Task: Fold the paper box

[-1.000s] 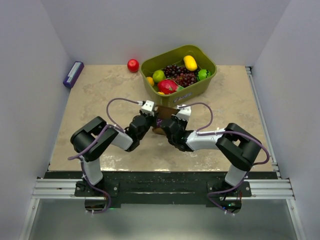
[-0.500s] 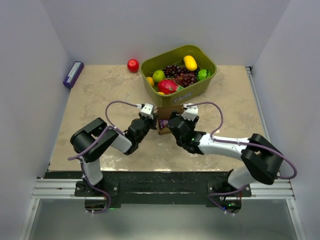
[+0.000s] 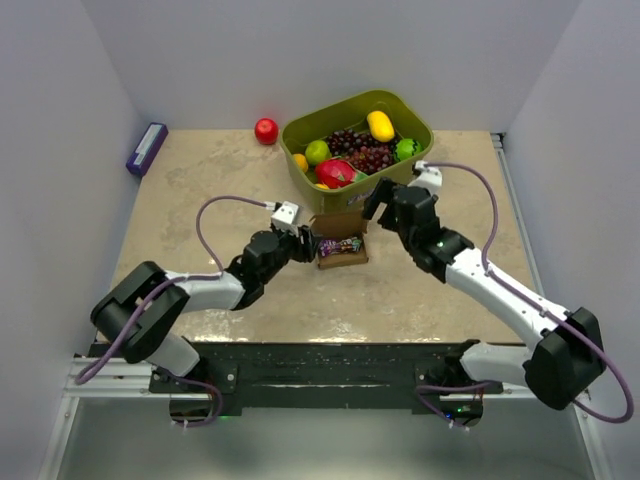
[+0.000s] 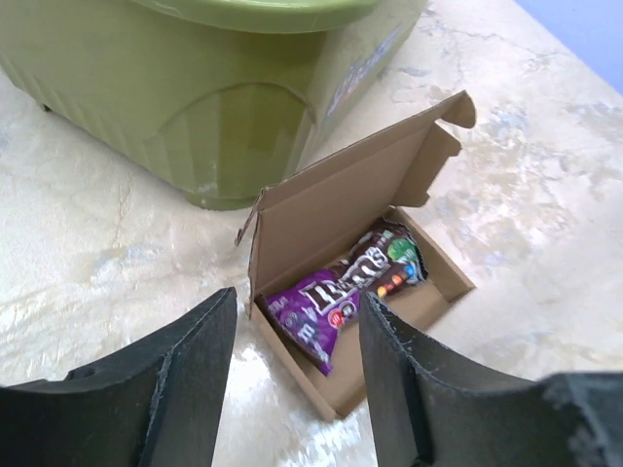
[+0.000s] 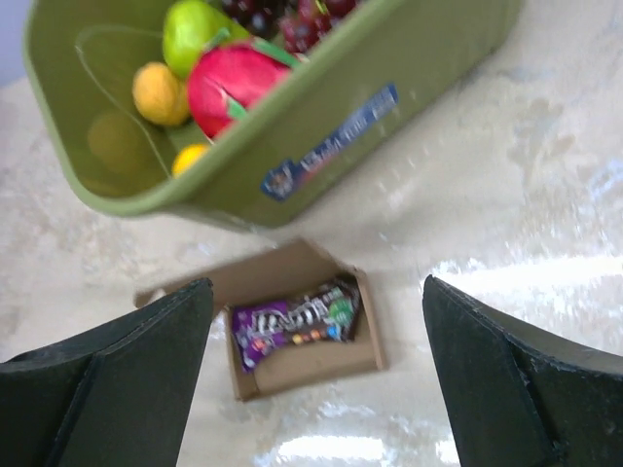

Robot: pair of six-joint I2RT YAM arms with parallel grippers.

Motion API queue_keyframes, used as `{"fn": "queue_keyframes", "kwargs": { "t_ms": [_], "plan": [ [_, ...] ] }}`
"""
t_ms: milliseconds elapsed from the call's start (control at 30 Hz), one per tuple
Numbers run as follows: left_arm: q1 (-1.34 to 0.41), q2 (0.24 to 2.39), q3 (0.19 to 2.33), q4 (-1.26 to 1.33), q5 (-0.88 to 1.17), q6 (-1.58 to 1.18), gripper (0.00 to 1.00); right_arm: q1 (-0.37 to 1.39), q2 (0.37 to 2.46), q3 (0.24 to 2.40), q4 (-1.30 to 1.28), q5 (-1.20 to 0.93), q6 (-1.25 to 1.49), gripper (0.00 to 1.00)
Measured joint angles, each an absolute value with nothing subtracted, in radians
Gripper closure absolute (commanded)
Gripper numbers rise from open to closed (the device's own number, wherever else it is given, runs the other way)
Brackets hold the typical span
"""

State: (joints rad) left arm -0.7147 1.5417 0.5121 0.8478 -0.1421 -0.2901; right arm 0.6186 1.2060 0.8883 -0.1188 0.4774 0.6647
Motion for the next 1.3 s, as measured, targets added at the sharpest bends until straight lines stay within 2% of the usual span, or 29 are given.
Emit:
{"fn": "queue_keyframes", "kwargs": {
  "t_ms": [200, 367, 633, 900, 1300],
  "plan": [
    [-0.631, 1.387, 0.54, 0.606, -0.006, -0.416, 0.37, 0.509, 1.339, 1.062, -0.157, 0.276, 0.621, 0.11],
    [-0.544, 1.374, 0.627, 0.485, 0.125, -0.544, 0.35, 0.468, 1.475, 1.116, -0.162, 0.166, 0.608, 0.14],
    [-0.487, 1.511, 0.731, 0.483, 0.241, -0.701, 0.35, 0.45, 1.589, 1.124, -0.161, 0.079, 0.608, 0.18],
    [-0.483, 1.629, 0.797, 0.5, 0.252, -0.779, 0.35, 0.446, 1.591, 1.12, -0.123, 0.048, 0.621, 0.21],
    [-0.478, 1.68, 0.819, 0.523, 0.255, -0.821, 0.35, 0.444, 1.592, 1.068, -0.082, 0.02, 0.655, 0.27]
  ]
}}
